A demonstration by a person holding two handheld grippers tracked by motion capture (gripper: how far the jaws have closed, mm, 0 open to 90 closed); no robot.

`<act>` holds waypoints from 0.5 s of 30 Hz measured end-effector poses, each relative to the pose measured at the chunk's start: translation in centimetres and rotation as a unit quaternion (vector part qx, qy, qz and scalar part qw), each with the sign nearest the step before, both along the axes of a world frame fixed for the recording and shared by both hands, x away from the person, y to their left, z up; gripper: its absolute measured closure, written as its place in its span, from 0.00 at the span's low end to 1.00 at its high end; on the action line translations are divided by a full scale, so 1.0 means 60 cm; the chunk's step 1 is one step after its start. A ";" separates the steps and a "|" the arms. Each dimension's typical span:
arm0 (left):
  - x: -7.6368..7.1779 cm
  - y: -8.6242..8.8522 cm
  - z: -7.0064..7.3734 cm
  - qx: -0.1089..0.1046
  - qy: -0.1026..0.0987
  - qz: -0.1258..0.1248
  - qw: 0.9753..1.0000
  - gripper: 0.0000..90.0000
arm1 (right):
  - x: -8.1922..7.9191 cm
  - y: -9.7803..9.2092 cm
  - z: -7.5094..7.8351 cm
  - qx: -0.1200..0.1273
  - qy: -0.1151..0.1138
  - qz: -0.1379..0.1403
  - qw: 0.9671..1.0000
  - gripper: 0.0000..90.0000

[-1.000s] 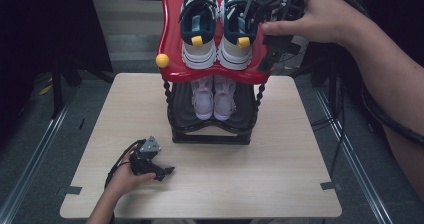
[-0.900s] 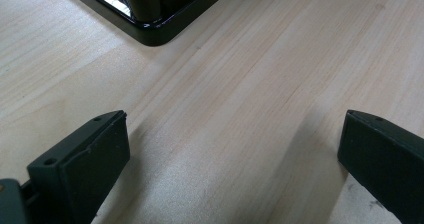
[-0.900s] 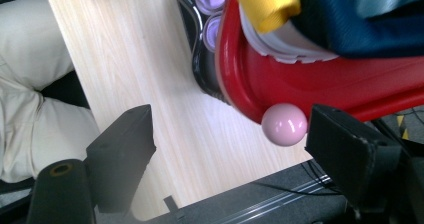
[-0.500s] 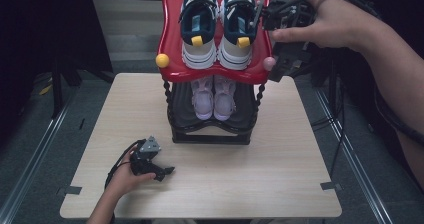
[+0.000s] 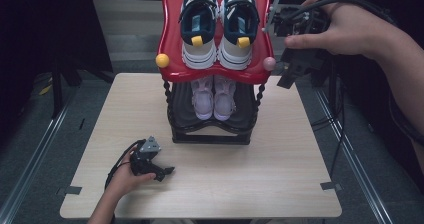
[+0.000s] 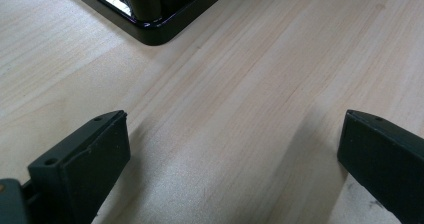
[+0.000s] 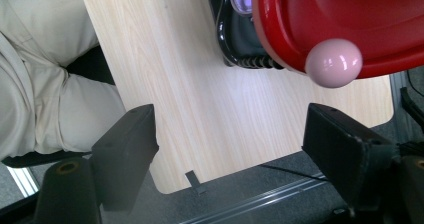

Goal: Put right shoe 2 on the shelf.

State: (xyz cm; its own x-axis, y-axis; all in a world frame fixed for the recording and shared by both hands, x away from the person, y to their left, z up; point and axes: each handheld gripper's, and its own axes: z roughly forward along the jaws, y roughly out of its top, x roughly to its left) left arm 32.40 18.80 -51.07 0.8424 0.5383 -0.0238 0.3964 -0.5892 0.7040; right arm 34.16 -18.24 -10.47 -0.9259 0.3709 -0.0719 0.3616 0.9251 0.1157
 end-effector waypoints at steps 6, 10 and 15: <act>0.000 0.000 0.000 0.000 0.001 0.000 1.000 0.00 | -0.011 -0.012 -0.010 -0.002 0.005 -0.002 1.000 0.24; 0.000 0.000 0.000 0.000 0.001 0.000 1.000 0.00 | -0.017 -0.021 -0.017 -0.001 0.008 -0.005 1.000 0.24; 0.000 0.000 0.000 0.000 0.001 0.000 1.000 0.00 | -0.021 -0.029 -0.029 0.002 0.012 -0.005 1.000 0.24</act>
State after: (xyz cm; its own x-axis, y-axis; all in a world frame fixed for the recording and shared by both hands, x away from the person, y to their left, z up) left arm 32.40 18.81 -51.06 0.8428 0.5376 -0.0248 0.3971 -0.5901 0.7029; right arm 32.89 -19.99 -12.21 -0.9237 0.3801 -0.0488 0.3732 0.9212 0.1102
